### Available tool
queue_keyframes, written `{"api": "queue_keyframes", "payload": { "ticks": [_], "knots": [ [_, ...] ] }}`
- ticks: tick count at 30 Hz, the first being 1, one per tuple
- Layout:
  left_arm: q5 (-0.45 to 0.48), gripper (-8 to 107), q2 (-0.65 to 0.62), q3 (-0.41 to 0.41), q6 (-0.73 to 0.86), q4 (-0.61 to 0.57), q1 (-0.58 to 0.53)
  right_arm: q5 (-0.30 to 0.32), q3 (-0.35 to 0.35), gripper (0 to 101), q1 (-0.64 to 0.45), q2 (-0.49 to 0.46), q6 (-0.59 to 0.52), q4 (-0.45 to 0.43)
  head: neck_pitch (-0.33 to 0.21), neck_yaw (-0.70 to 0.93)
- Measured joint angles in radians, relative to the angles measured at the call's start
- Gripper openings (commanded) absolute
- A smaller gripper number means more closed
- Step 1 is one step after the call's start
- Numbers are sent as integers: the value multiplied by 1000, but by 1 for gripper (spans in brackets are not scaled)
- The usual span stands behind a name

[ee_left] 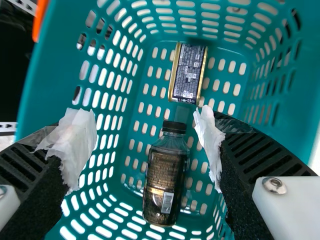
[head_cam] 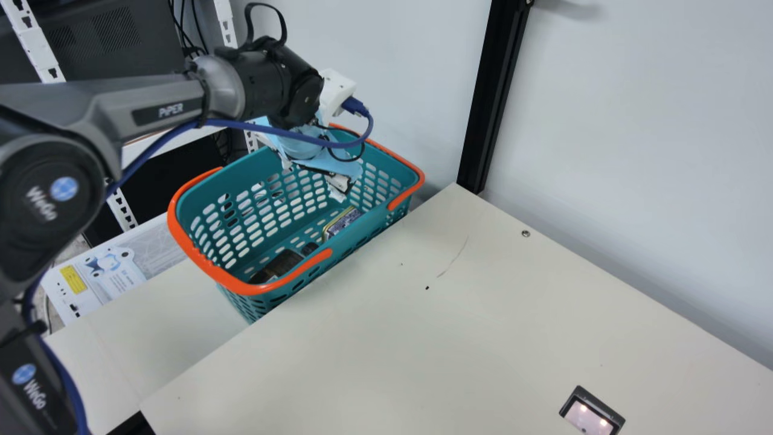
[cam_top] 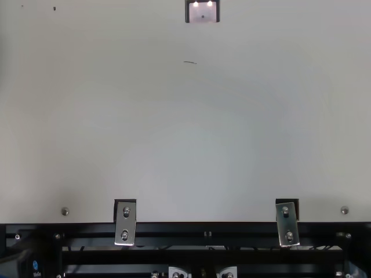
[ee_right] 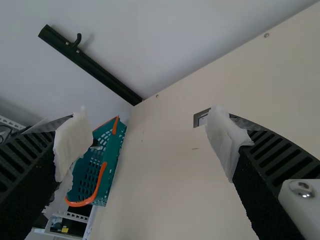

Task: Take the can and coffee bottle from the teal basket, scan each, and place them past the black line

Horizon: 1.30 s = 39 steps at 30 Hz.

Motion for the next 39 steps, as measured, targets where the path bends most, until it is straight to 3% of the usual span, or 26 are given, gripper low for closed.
{"api": "queue_keyframes", "payload": {
  "ticks": [8,17,32,39],
  "knots": [
    [11,90,155,-117,148,-105,42,0,0,101,0,0,0,0,-5,0],
    [-5,90,288,-189,264,-181,48,0,0,101,0,0,0,0,-5,0],
    [-6,90,297,-192,261,-180,39,0,0,101,0,0,0,0,0,0],
    [44,90,351,-256,289,-213,35,0,0,101,0,0,0,0,0,0]
  ]
}}
